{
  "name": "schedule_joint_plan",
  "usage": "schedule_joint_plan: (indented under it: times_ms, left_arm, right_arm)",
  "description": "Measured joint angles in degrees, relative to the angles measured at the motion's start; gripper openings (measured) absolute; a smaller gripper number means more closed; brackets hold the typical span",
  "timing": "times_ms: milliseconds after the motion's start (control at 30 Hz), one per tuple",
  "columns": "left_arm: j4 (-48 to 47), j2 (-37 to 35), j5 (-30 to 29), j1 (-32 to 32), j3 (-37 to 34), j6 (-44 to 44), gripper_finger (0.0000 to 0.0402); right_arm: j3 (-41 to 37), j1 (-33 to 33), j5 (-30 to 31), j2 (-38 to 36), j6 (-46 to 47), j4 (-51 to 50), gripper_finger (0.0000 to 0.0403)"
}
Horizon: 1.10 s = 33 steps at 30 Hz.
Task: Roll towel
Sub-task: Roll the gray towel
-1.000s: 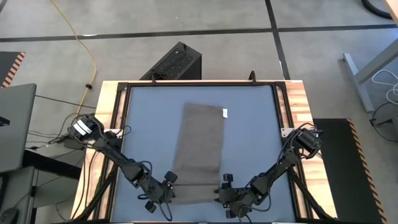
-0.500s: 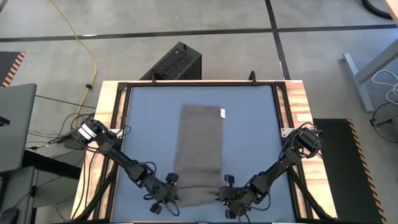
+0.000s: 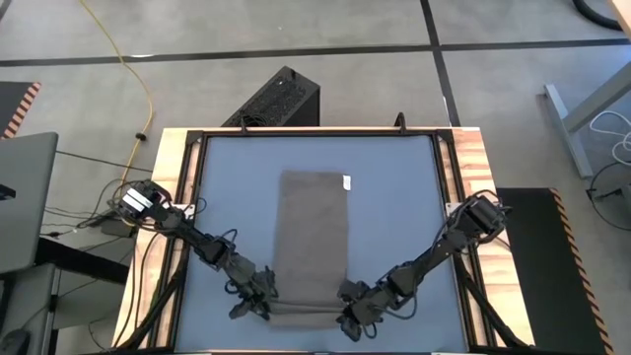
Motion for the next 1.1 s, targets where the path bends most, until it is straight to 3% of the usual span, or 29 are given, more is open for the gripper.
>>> schedule_joint_plan:
  times_ms: [200, 367, 500, 600, 800, 967, 1100]
  left_arm:
    - [-0.6, 0.0, 1.1, 0.1, 0.7, -0.6, 0.0036]
    - [-5.5, -2.7, 11.8, 3.2, 0.8, 3.4, 0.0069]
    - [-9.9, -8.2, 14.3, 4.3, 0.2, 5.0, 0.0076]
    - [-11.9, -13.8, 9.0, 3.7, 0.3, 10.6, 0.0073]
    - [-15.3, -20.7, -12.3, -2.6, 1.9, 28.3, 0.0069]
    - [-20.6, -20.2, -17.8, -7.5, 7.7, 33.4, 0.0078]
    - [-35.0, -18.7, -22.7, -10.8, 16.5, 36.5, 0.0103]
  right_arm:
    - [0.0, -2.3, -3.2, -0.1, 4.9, -1.0, 0.0056]
    - [0.0, -3.5, -5.5, -0.1, 6.4, -2.4, 0.0056]
    - [-0.2, -4.3, -6.5, -0.2, 7.4, -2.8, 0.0056]
    - [-0.2, -5.0, -7.0, -0.2, 7.9, -2.8, 0.0056]
    - [-0.3, -6.4, -8.8, -0.1, 7.9, -2.6, 0.0056]
    - [-0.3, -6.7, -9.2, -0.1, 6.9, -1.9, 0.0056]
    - [-0.3, -6.7, -8.6, 0.0, 6.2, -2.1, 0.0056]
